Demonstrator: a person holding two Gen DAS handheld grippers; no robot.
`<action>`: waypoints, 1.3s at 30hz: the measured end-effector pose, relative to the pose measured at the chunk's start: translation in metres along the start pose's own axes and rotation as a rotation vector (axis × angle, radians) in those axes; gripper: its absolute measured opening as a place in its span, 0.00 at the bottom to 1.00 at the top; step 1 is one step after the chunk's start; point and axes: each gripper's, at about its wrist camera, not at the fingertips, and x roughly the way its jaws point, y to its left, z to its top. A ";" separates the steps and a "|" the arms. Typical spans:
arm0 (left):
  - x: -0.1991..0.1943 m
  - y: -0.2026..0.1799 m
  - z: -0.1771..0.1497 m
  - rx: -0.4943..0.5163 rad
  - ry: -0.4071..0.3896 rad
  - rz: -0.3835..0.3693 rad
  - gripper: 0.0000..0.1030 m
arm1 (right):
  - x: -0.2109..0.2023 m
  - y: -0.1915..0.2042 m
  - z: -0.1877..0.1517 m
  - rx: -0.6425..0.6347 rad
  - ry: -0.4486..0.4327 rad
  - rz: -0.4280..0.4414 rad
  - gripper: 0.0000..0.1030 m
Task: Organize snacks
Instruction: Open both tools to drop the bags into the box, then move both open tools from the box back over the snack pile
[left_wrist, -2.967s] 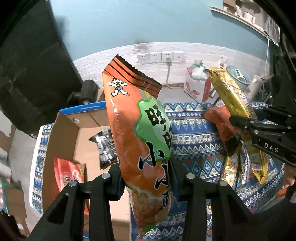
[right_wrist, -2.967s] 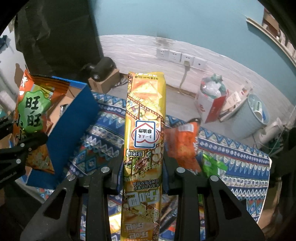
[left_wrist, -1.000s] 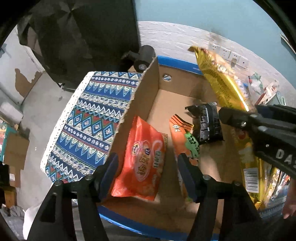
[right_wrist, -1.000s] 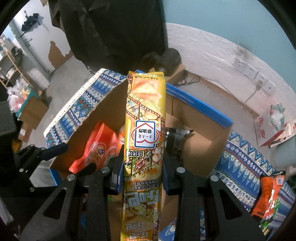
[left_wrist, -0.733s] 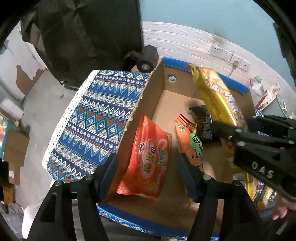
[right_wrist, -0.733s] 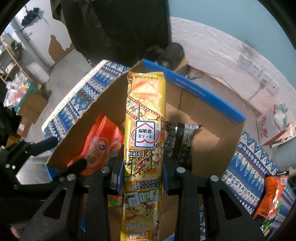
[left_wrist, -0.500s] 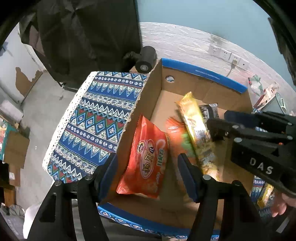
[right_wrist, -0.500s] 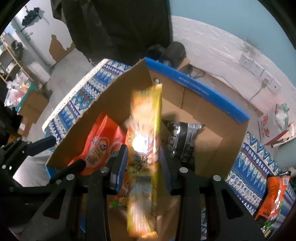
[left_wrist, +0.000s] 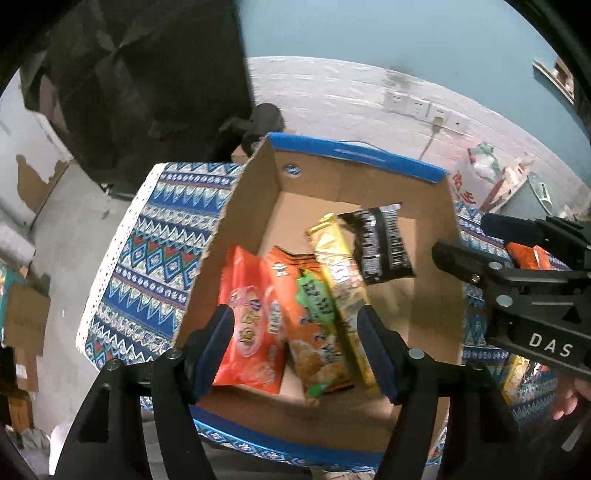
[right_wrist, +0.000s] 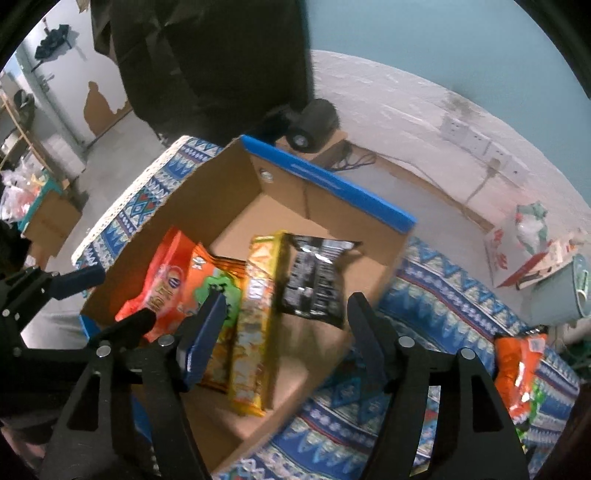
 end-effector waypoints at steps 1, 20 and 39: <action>-0.001 -0.005 0.000 0.009 -0.002 -0.007 0.69 | -0.005 -0.005 -0.003 0.005 -0.004 -0.005 0.67; -0.008 -0.093 0.000 0.157 0.000 -0.060 0.69 | -0.053 -0.081 -0.061 0.093 -0.006 -0.115 0.67; -0.013 -0.202 -0.016 0.362 0.013 -0.098 0.69 | -0.093 -0.169 -0.136 0.256 0.003 -0.194 0.67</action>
